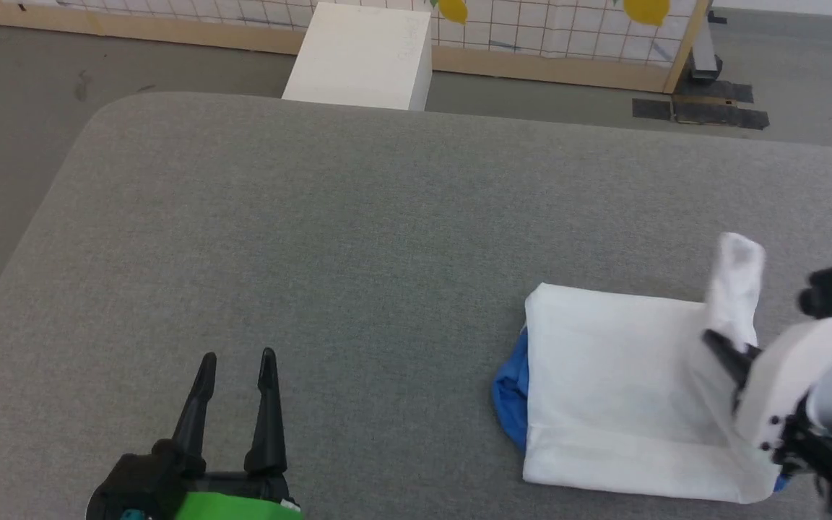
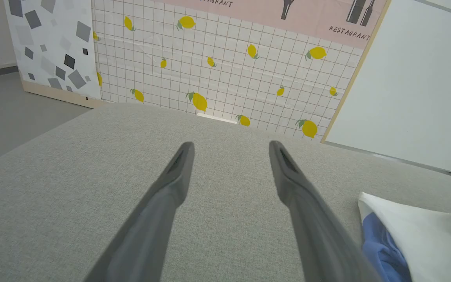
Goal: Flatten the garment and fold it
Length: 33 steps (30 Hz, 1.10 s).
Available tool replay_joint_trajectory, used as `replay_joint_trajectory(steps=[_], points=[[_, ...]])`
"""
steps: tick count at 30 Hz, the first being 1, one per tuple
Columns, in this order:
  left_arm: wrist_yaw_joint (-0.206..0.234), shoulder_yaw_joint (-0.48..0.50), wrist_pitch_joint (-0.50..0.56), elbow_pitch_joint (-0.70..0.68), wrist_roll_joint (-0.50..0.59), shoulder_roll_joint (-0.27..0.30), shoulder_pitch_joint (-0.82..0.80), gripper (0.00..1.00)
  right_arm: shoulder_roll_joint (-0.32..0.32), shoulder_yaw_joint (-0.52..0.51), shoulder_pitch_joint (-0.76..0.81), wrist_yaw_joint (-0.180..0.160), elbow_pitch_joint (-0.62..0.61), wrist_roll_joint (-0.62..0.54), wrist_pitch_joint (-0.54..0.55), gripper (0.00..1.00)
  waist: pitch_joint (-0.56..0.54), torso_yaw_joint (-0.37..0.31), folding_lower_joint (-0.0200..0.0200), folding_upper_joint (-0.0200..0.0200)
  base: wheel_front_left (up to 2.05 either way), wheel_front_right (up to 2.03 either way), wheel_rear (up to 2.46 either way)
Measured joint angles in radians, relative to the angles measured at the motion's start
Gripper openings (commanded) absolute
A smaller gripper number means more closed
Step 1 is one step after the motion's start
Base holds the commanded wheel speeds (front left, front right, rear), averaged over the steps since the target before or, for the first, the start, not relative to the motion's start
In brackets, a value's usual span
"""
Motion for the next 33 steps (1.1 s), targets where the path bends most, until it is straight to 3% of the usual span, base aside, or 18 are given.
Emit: replay_joint_trajectory(steps=[8, 23, 24, 26, 27, 33], points=[[0.004, -0.003, 0.000, 0.005, -0.011, -0.004, -0.003, 1.00, 0.054, 0.232, -0.076, 0.000, 0.072, -0.013, 0.016, 0.00, 0.010, 0.048, 0.0000, 0.0000, 0.00, 0.00, 0.00], [0.005, -0.036, 0.000, 0.030, -0.023, -0.007, -0.050, 1.00, 0.103, 0.360, -0.187, 0.000, 0.405, -0.160, -0.090, 0.00, 0.075, 0.095, 0.0000, 0.0000, 0.00, 0.00, 0.00], [0.005, -0.038, 0.000, 0.032, -0.024, -0.007, -0.052, 1.00, 0.103, 0.368, -0.194, 0.000, 0.419, -0.161, -0.092, 0.05, 0.073, 0.095, 0.0000, 0.0000, 0.00, 0.00, 0.00], [0.005, -0.039, 0.000, 0.038, -0.025, -0.007, -0.053, 1.00, 0.103, 0.383, -0.204, 0.000, 0.439, -0.148, -0.100, 0.77, 0.067, 0.091, 0.0000, 0.0000, 0.00, 0.00, 0.00], [0.005, -0.039, 0.000, 0.041, -0.026, -0.007, -0.054, 1.00, 0.102, 0.390, -0.209, 0.000, 0.446, -0.133, -0.101, 1.00, 0.062, 0.089, 0.0000, 0.0000, 0.00, 0.00, 0.00], [0.004, -0.031, 0.000, 0.054, -0.026, -0.008, -0.051, 1.00, 0.108, 0.403, -0.225, 0.000, 0.445, -0.072, -0.111, 1.00, 0.033, 0.058, 0.0000, 0.0000, 0.00, 0.00, 0.00]])
